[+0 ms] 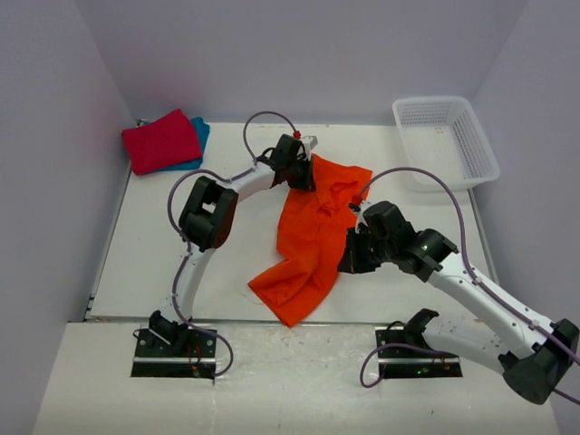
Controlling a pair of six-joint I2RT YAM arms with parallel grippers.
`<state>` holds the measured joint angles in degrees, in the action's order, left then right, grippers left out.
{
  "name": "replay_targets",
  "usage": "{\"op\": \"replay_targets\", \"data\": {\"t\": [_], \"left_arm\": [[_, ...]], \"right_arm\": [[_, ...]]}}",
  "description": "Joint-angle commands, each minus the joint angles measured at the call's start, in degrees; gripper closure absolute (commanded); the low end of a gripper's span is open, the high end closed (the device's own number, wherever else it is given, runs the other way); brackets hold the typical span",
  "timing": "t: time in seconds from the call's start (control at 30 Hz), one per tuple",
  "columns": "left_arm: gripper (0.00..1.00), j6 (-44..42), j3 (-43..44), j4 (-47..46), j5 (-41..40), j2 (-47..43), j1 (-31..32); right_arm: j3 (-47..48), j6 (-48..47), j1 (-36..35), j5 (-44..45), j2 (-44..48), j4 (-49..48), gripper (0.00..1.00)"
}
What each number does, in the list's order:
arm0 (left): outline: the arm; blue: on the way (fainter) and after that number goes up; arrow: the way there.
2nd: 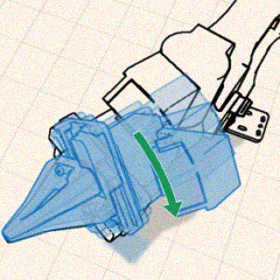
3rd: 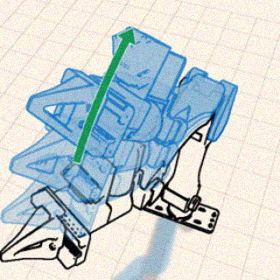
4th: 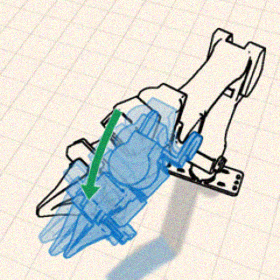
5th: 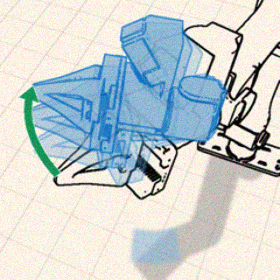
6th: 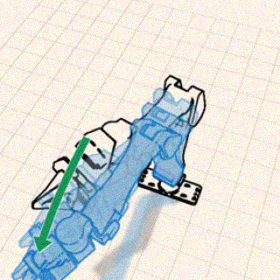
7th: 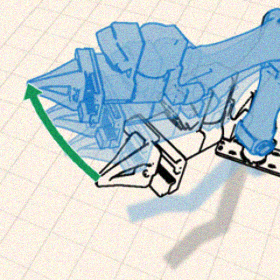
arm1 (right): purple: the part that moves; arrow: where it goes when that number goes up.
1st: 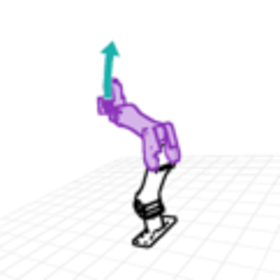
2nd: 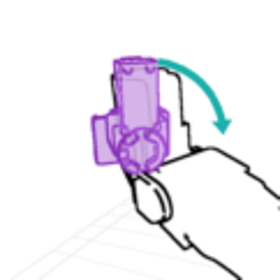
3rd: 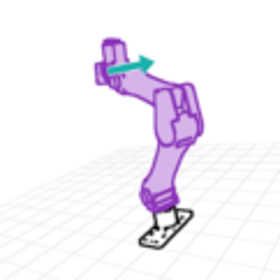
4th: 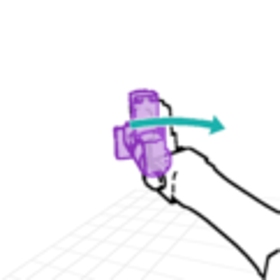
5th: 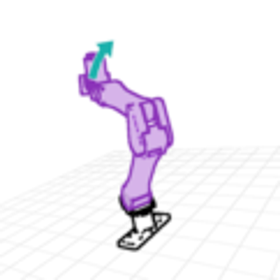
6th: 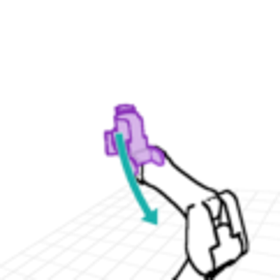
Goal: Fold and stack the t-shirts
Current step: Rotate the tshirt 90 degrees, then grab the bottom of the folded rectangular tshirt with both arms
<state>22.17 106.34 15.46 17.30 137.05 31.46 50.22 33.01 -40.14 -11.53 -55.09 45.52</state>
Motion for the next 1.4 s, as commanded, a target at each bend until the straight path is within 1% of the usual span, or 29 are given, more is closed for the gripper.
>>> {"op": "replay_targets", "data": {"t": [0.0,0.13,0.17,0.2,0.23,0.27,0.33,0.37,0.47,0.53,0.6,0.7,0.87,1.0,1.1,1.13,1.2,1.27,1.3,1.37], "left_arm": [[1.00,0.0,2.2,-1.0,0.9,5.0,-5.1],[1.00,-0.5,7.3,-0.9,4.0,9.3,-8.3],[1.00,-1.0,8.2,-0.6,4.1,10.0,-8.7],[1.00,-1.4,10.5,-0.2,4.4,11.3,-9.6],[1.00,-2.0,11.4,0.4,4.4,11.7,-10.1],[1.00,-2.0,12.2,0.4,5.4,12.4,-11.1],[1.00,-2.0,14.0,0.4,6.8,12.8,-12.3],[1.00,-1.8,14.2,-0.1,7.0,12.5,-13.4],[1.00,-1.9,14.1,-1.0,9.1,11.7,-15.3],[1.00,-2.0,13.9,-1.8,9.1,11.2,-15.8],[1.00,-2.2,14.2,-1.9,9.2,11.0,-16.7],[1.00,-1.5,15.3,-1.1,8.7,11.7,-18.2],[0.92,1.3,12.7,-3.2,11.1,10.9,-20.8],[0.82,0.5,10.5,-4.6,11.3,8.6,-20.8],[0.67,0.5,8.2,-5.5,11.1,5.4,-20.8],[0.57,0.5,7.8,-5.7,11.2,4.5,-20.8],[0.51,0.6,7.0,-5.4,11.1,1.6,-20.8],[0.36,0.8,5.9,-4.7,10.9,-2.0,-20.8],[0.26,1.0,5.1,-4.4,10.5,-3.5,-20.8],[0.23,1.5,0.8,-4.4,7.6,-9.9,-20.5]], "right_arm": [[4.1,1.4,-0.9,0.3,-2.2,-1.7,1.00],[4.5,1.9,-4.1,-0.5,-7.9,-4.5,1.00],[5.2,1.9,-4.9,-0.3,-11.1,-5.4,1.00],[5.6,1.8,-5.6,0.3,-12.9,-5.8,1.00],[6.2,1.8,-7.3,1.9,-14.8,-6.1,1.00],[7.7,1.6,-7.9,2.7,-18.5,-6.4,1.00],[9.1,1.1,-9.4,4.6,-22.1,-7.3,1.00],[9.8,1.0,-9.6,4.8,-25.1,-8.9,1.00],[10.8,1.2,-9.6,5.0,-29.4,-12.4,1.00],[12.0,0.9,-9.6,4.3,-34.0,-13.8,1.00],[12.9,0.5,-9.6,4.6,-37.9,-14.3,1.00],[14.2,0.1,-9.6,5.0,-40.9,-14.8,1.00],[14.8,1.1,-9.6,4.8,-45.3,-15.9,1.00],[12.2,3.2,-9.6,6.0,-45.6,-17.0,1.00],[10.2,3.9,-9.6,6.5,-45.7,-18.2,1.00],[9.6,4.0,-9.6,6.5,-45.7,-18.4,1.00],[9.0,4.2,-9.5,6.7,-46.3,-19.1,1.00],[8.9,4.3,-9.6,6.9,-46.7,-19.3,1.00],[8.9,4.4,-9.6,7.0,-47.0,-19.3,1.00],[8.6,4.4,-9.5,6.7,-47.1,-20.0,1.00]]}}
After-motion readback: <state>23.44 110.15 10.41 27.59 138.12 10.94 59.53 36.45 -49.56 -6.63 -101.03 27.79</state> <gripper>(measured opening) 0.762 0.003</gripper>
